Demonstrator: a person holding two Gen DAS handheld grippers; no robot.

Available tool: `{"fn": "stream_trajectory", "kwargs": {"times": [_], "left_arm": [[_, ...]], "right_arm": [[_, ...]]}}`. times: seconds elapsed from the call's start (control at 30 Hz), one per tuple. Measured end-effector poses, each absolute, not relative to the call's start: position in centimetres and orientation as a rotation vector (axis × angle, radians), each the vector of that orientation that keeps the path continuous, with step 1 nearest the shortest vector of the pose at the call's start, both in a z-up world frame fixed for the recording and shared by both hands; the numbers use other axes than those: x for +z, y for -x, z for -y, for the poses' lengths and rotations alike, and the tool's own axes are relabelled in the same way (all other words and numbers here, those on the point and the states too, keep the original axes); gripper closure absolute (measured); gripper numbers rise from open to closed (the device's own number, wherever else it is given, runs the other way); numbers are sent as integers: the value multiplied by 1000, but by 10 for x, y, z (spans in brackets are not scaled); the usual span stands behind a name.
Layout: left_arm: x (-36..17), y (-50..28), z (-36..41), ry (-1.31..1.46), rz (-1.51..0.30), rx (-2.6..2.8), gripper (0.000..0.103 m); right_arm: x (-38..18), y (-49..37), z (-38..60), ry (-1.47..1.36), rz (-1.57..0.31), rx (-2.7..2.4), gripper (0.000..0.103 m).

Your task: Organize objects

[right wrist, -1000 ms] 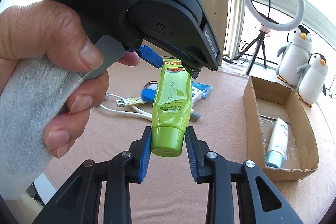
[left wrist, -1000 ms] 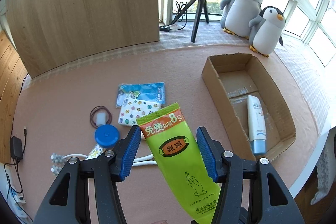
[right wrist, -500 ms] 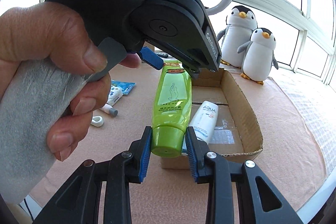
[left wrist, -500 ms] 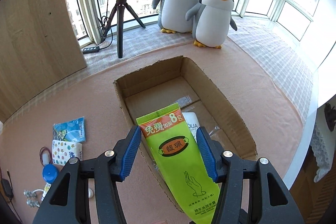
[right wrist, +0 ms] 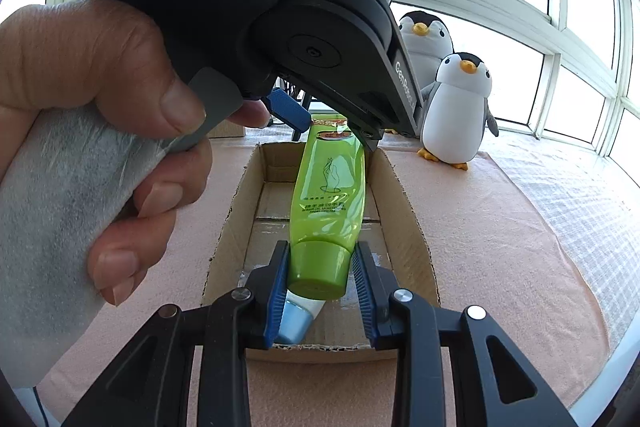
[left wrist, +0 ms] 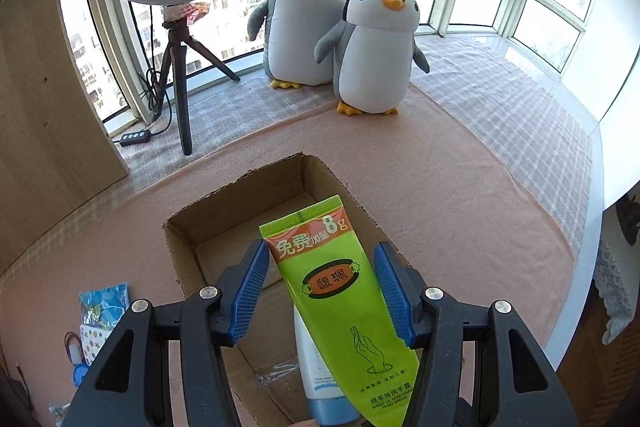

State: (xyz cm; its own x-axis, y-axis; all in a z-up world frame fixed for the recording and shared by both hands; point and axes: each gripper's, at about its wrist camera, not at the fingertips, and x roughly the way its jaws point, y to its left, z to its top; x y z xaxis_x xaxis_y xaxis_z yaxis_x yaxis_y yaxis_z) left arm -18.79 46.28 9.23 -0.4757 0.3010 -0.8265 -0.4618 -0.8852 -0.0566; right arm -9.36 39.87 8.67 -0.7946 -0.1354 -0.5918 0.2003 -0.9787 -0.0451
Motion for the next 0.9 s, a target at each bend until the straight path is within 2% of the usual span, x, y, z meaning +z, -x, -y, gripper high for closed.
{"fn": "stream_trajectory", "kwargs": {"times": [0.1, 0.13, 0.2, 0.23, 0.3, 0.67, 0.9], "left_arm": [[89, 193, -467, 1270, -246, 2360, 42], [87, 194, -468, 1271, -261, 2368, 24], [81, 198, -463, 1282, -268, 2369, 0], [79, 199, -459, 1284, -272, 2388, 0], [78, 203, -447, 1301, -287, 2413, 0], [103, 204, -368, 1297, -236, 2519, 0], [118, 197, -299, 1308, -176, 2604, 0]], "right_arm": [[83, 97, -407, -915, -147, -2818, 75], [82, 98, -408, -914, -147, -2821, 75], [77, 102, -409, -937, -163, -2839, 73], [73, 104, -407, -973, -183, -2830, 72], [70, 102, -406, -993, -217, -2851, 63], [76, 98, -415, -987, -154, -2883, 62], [82, 100, -398, -959, -160, -2864, 53]]}}
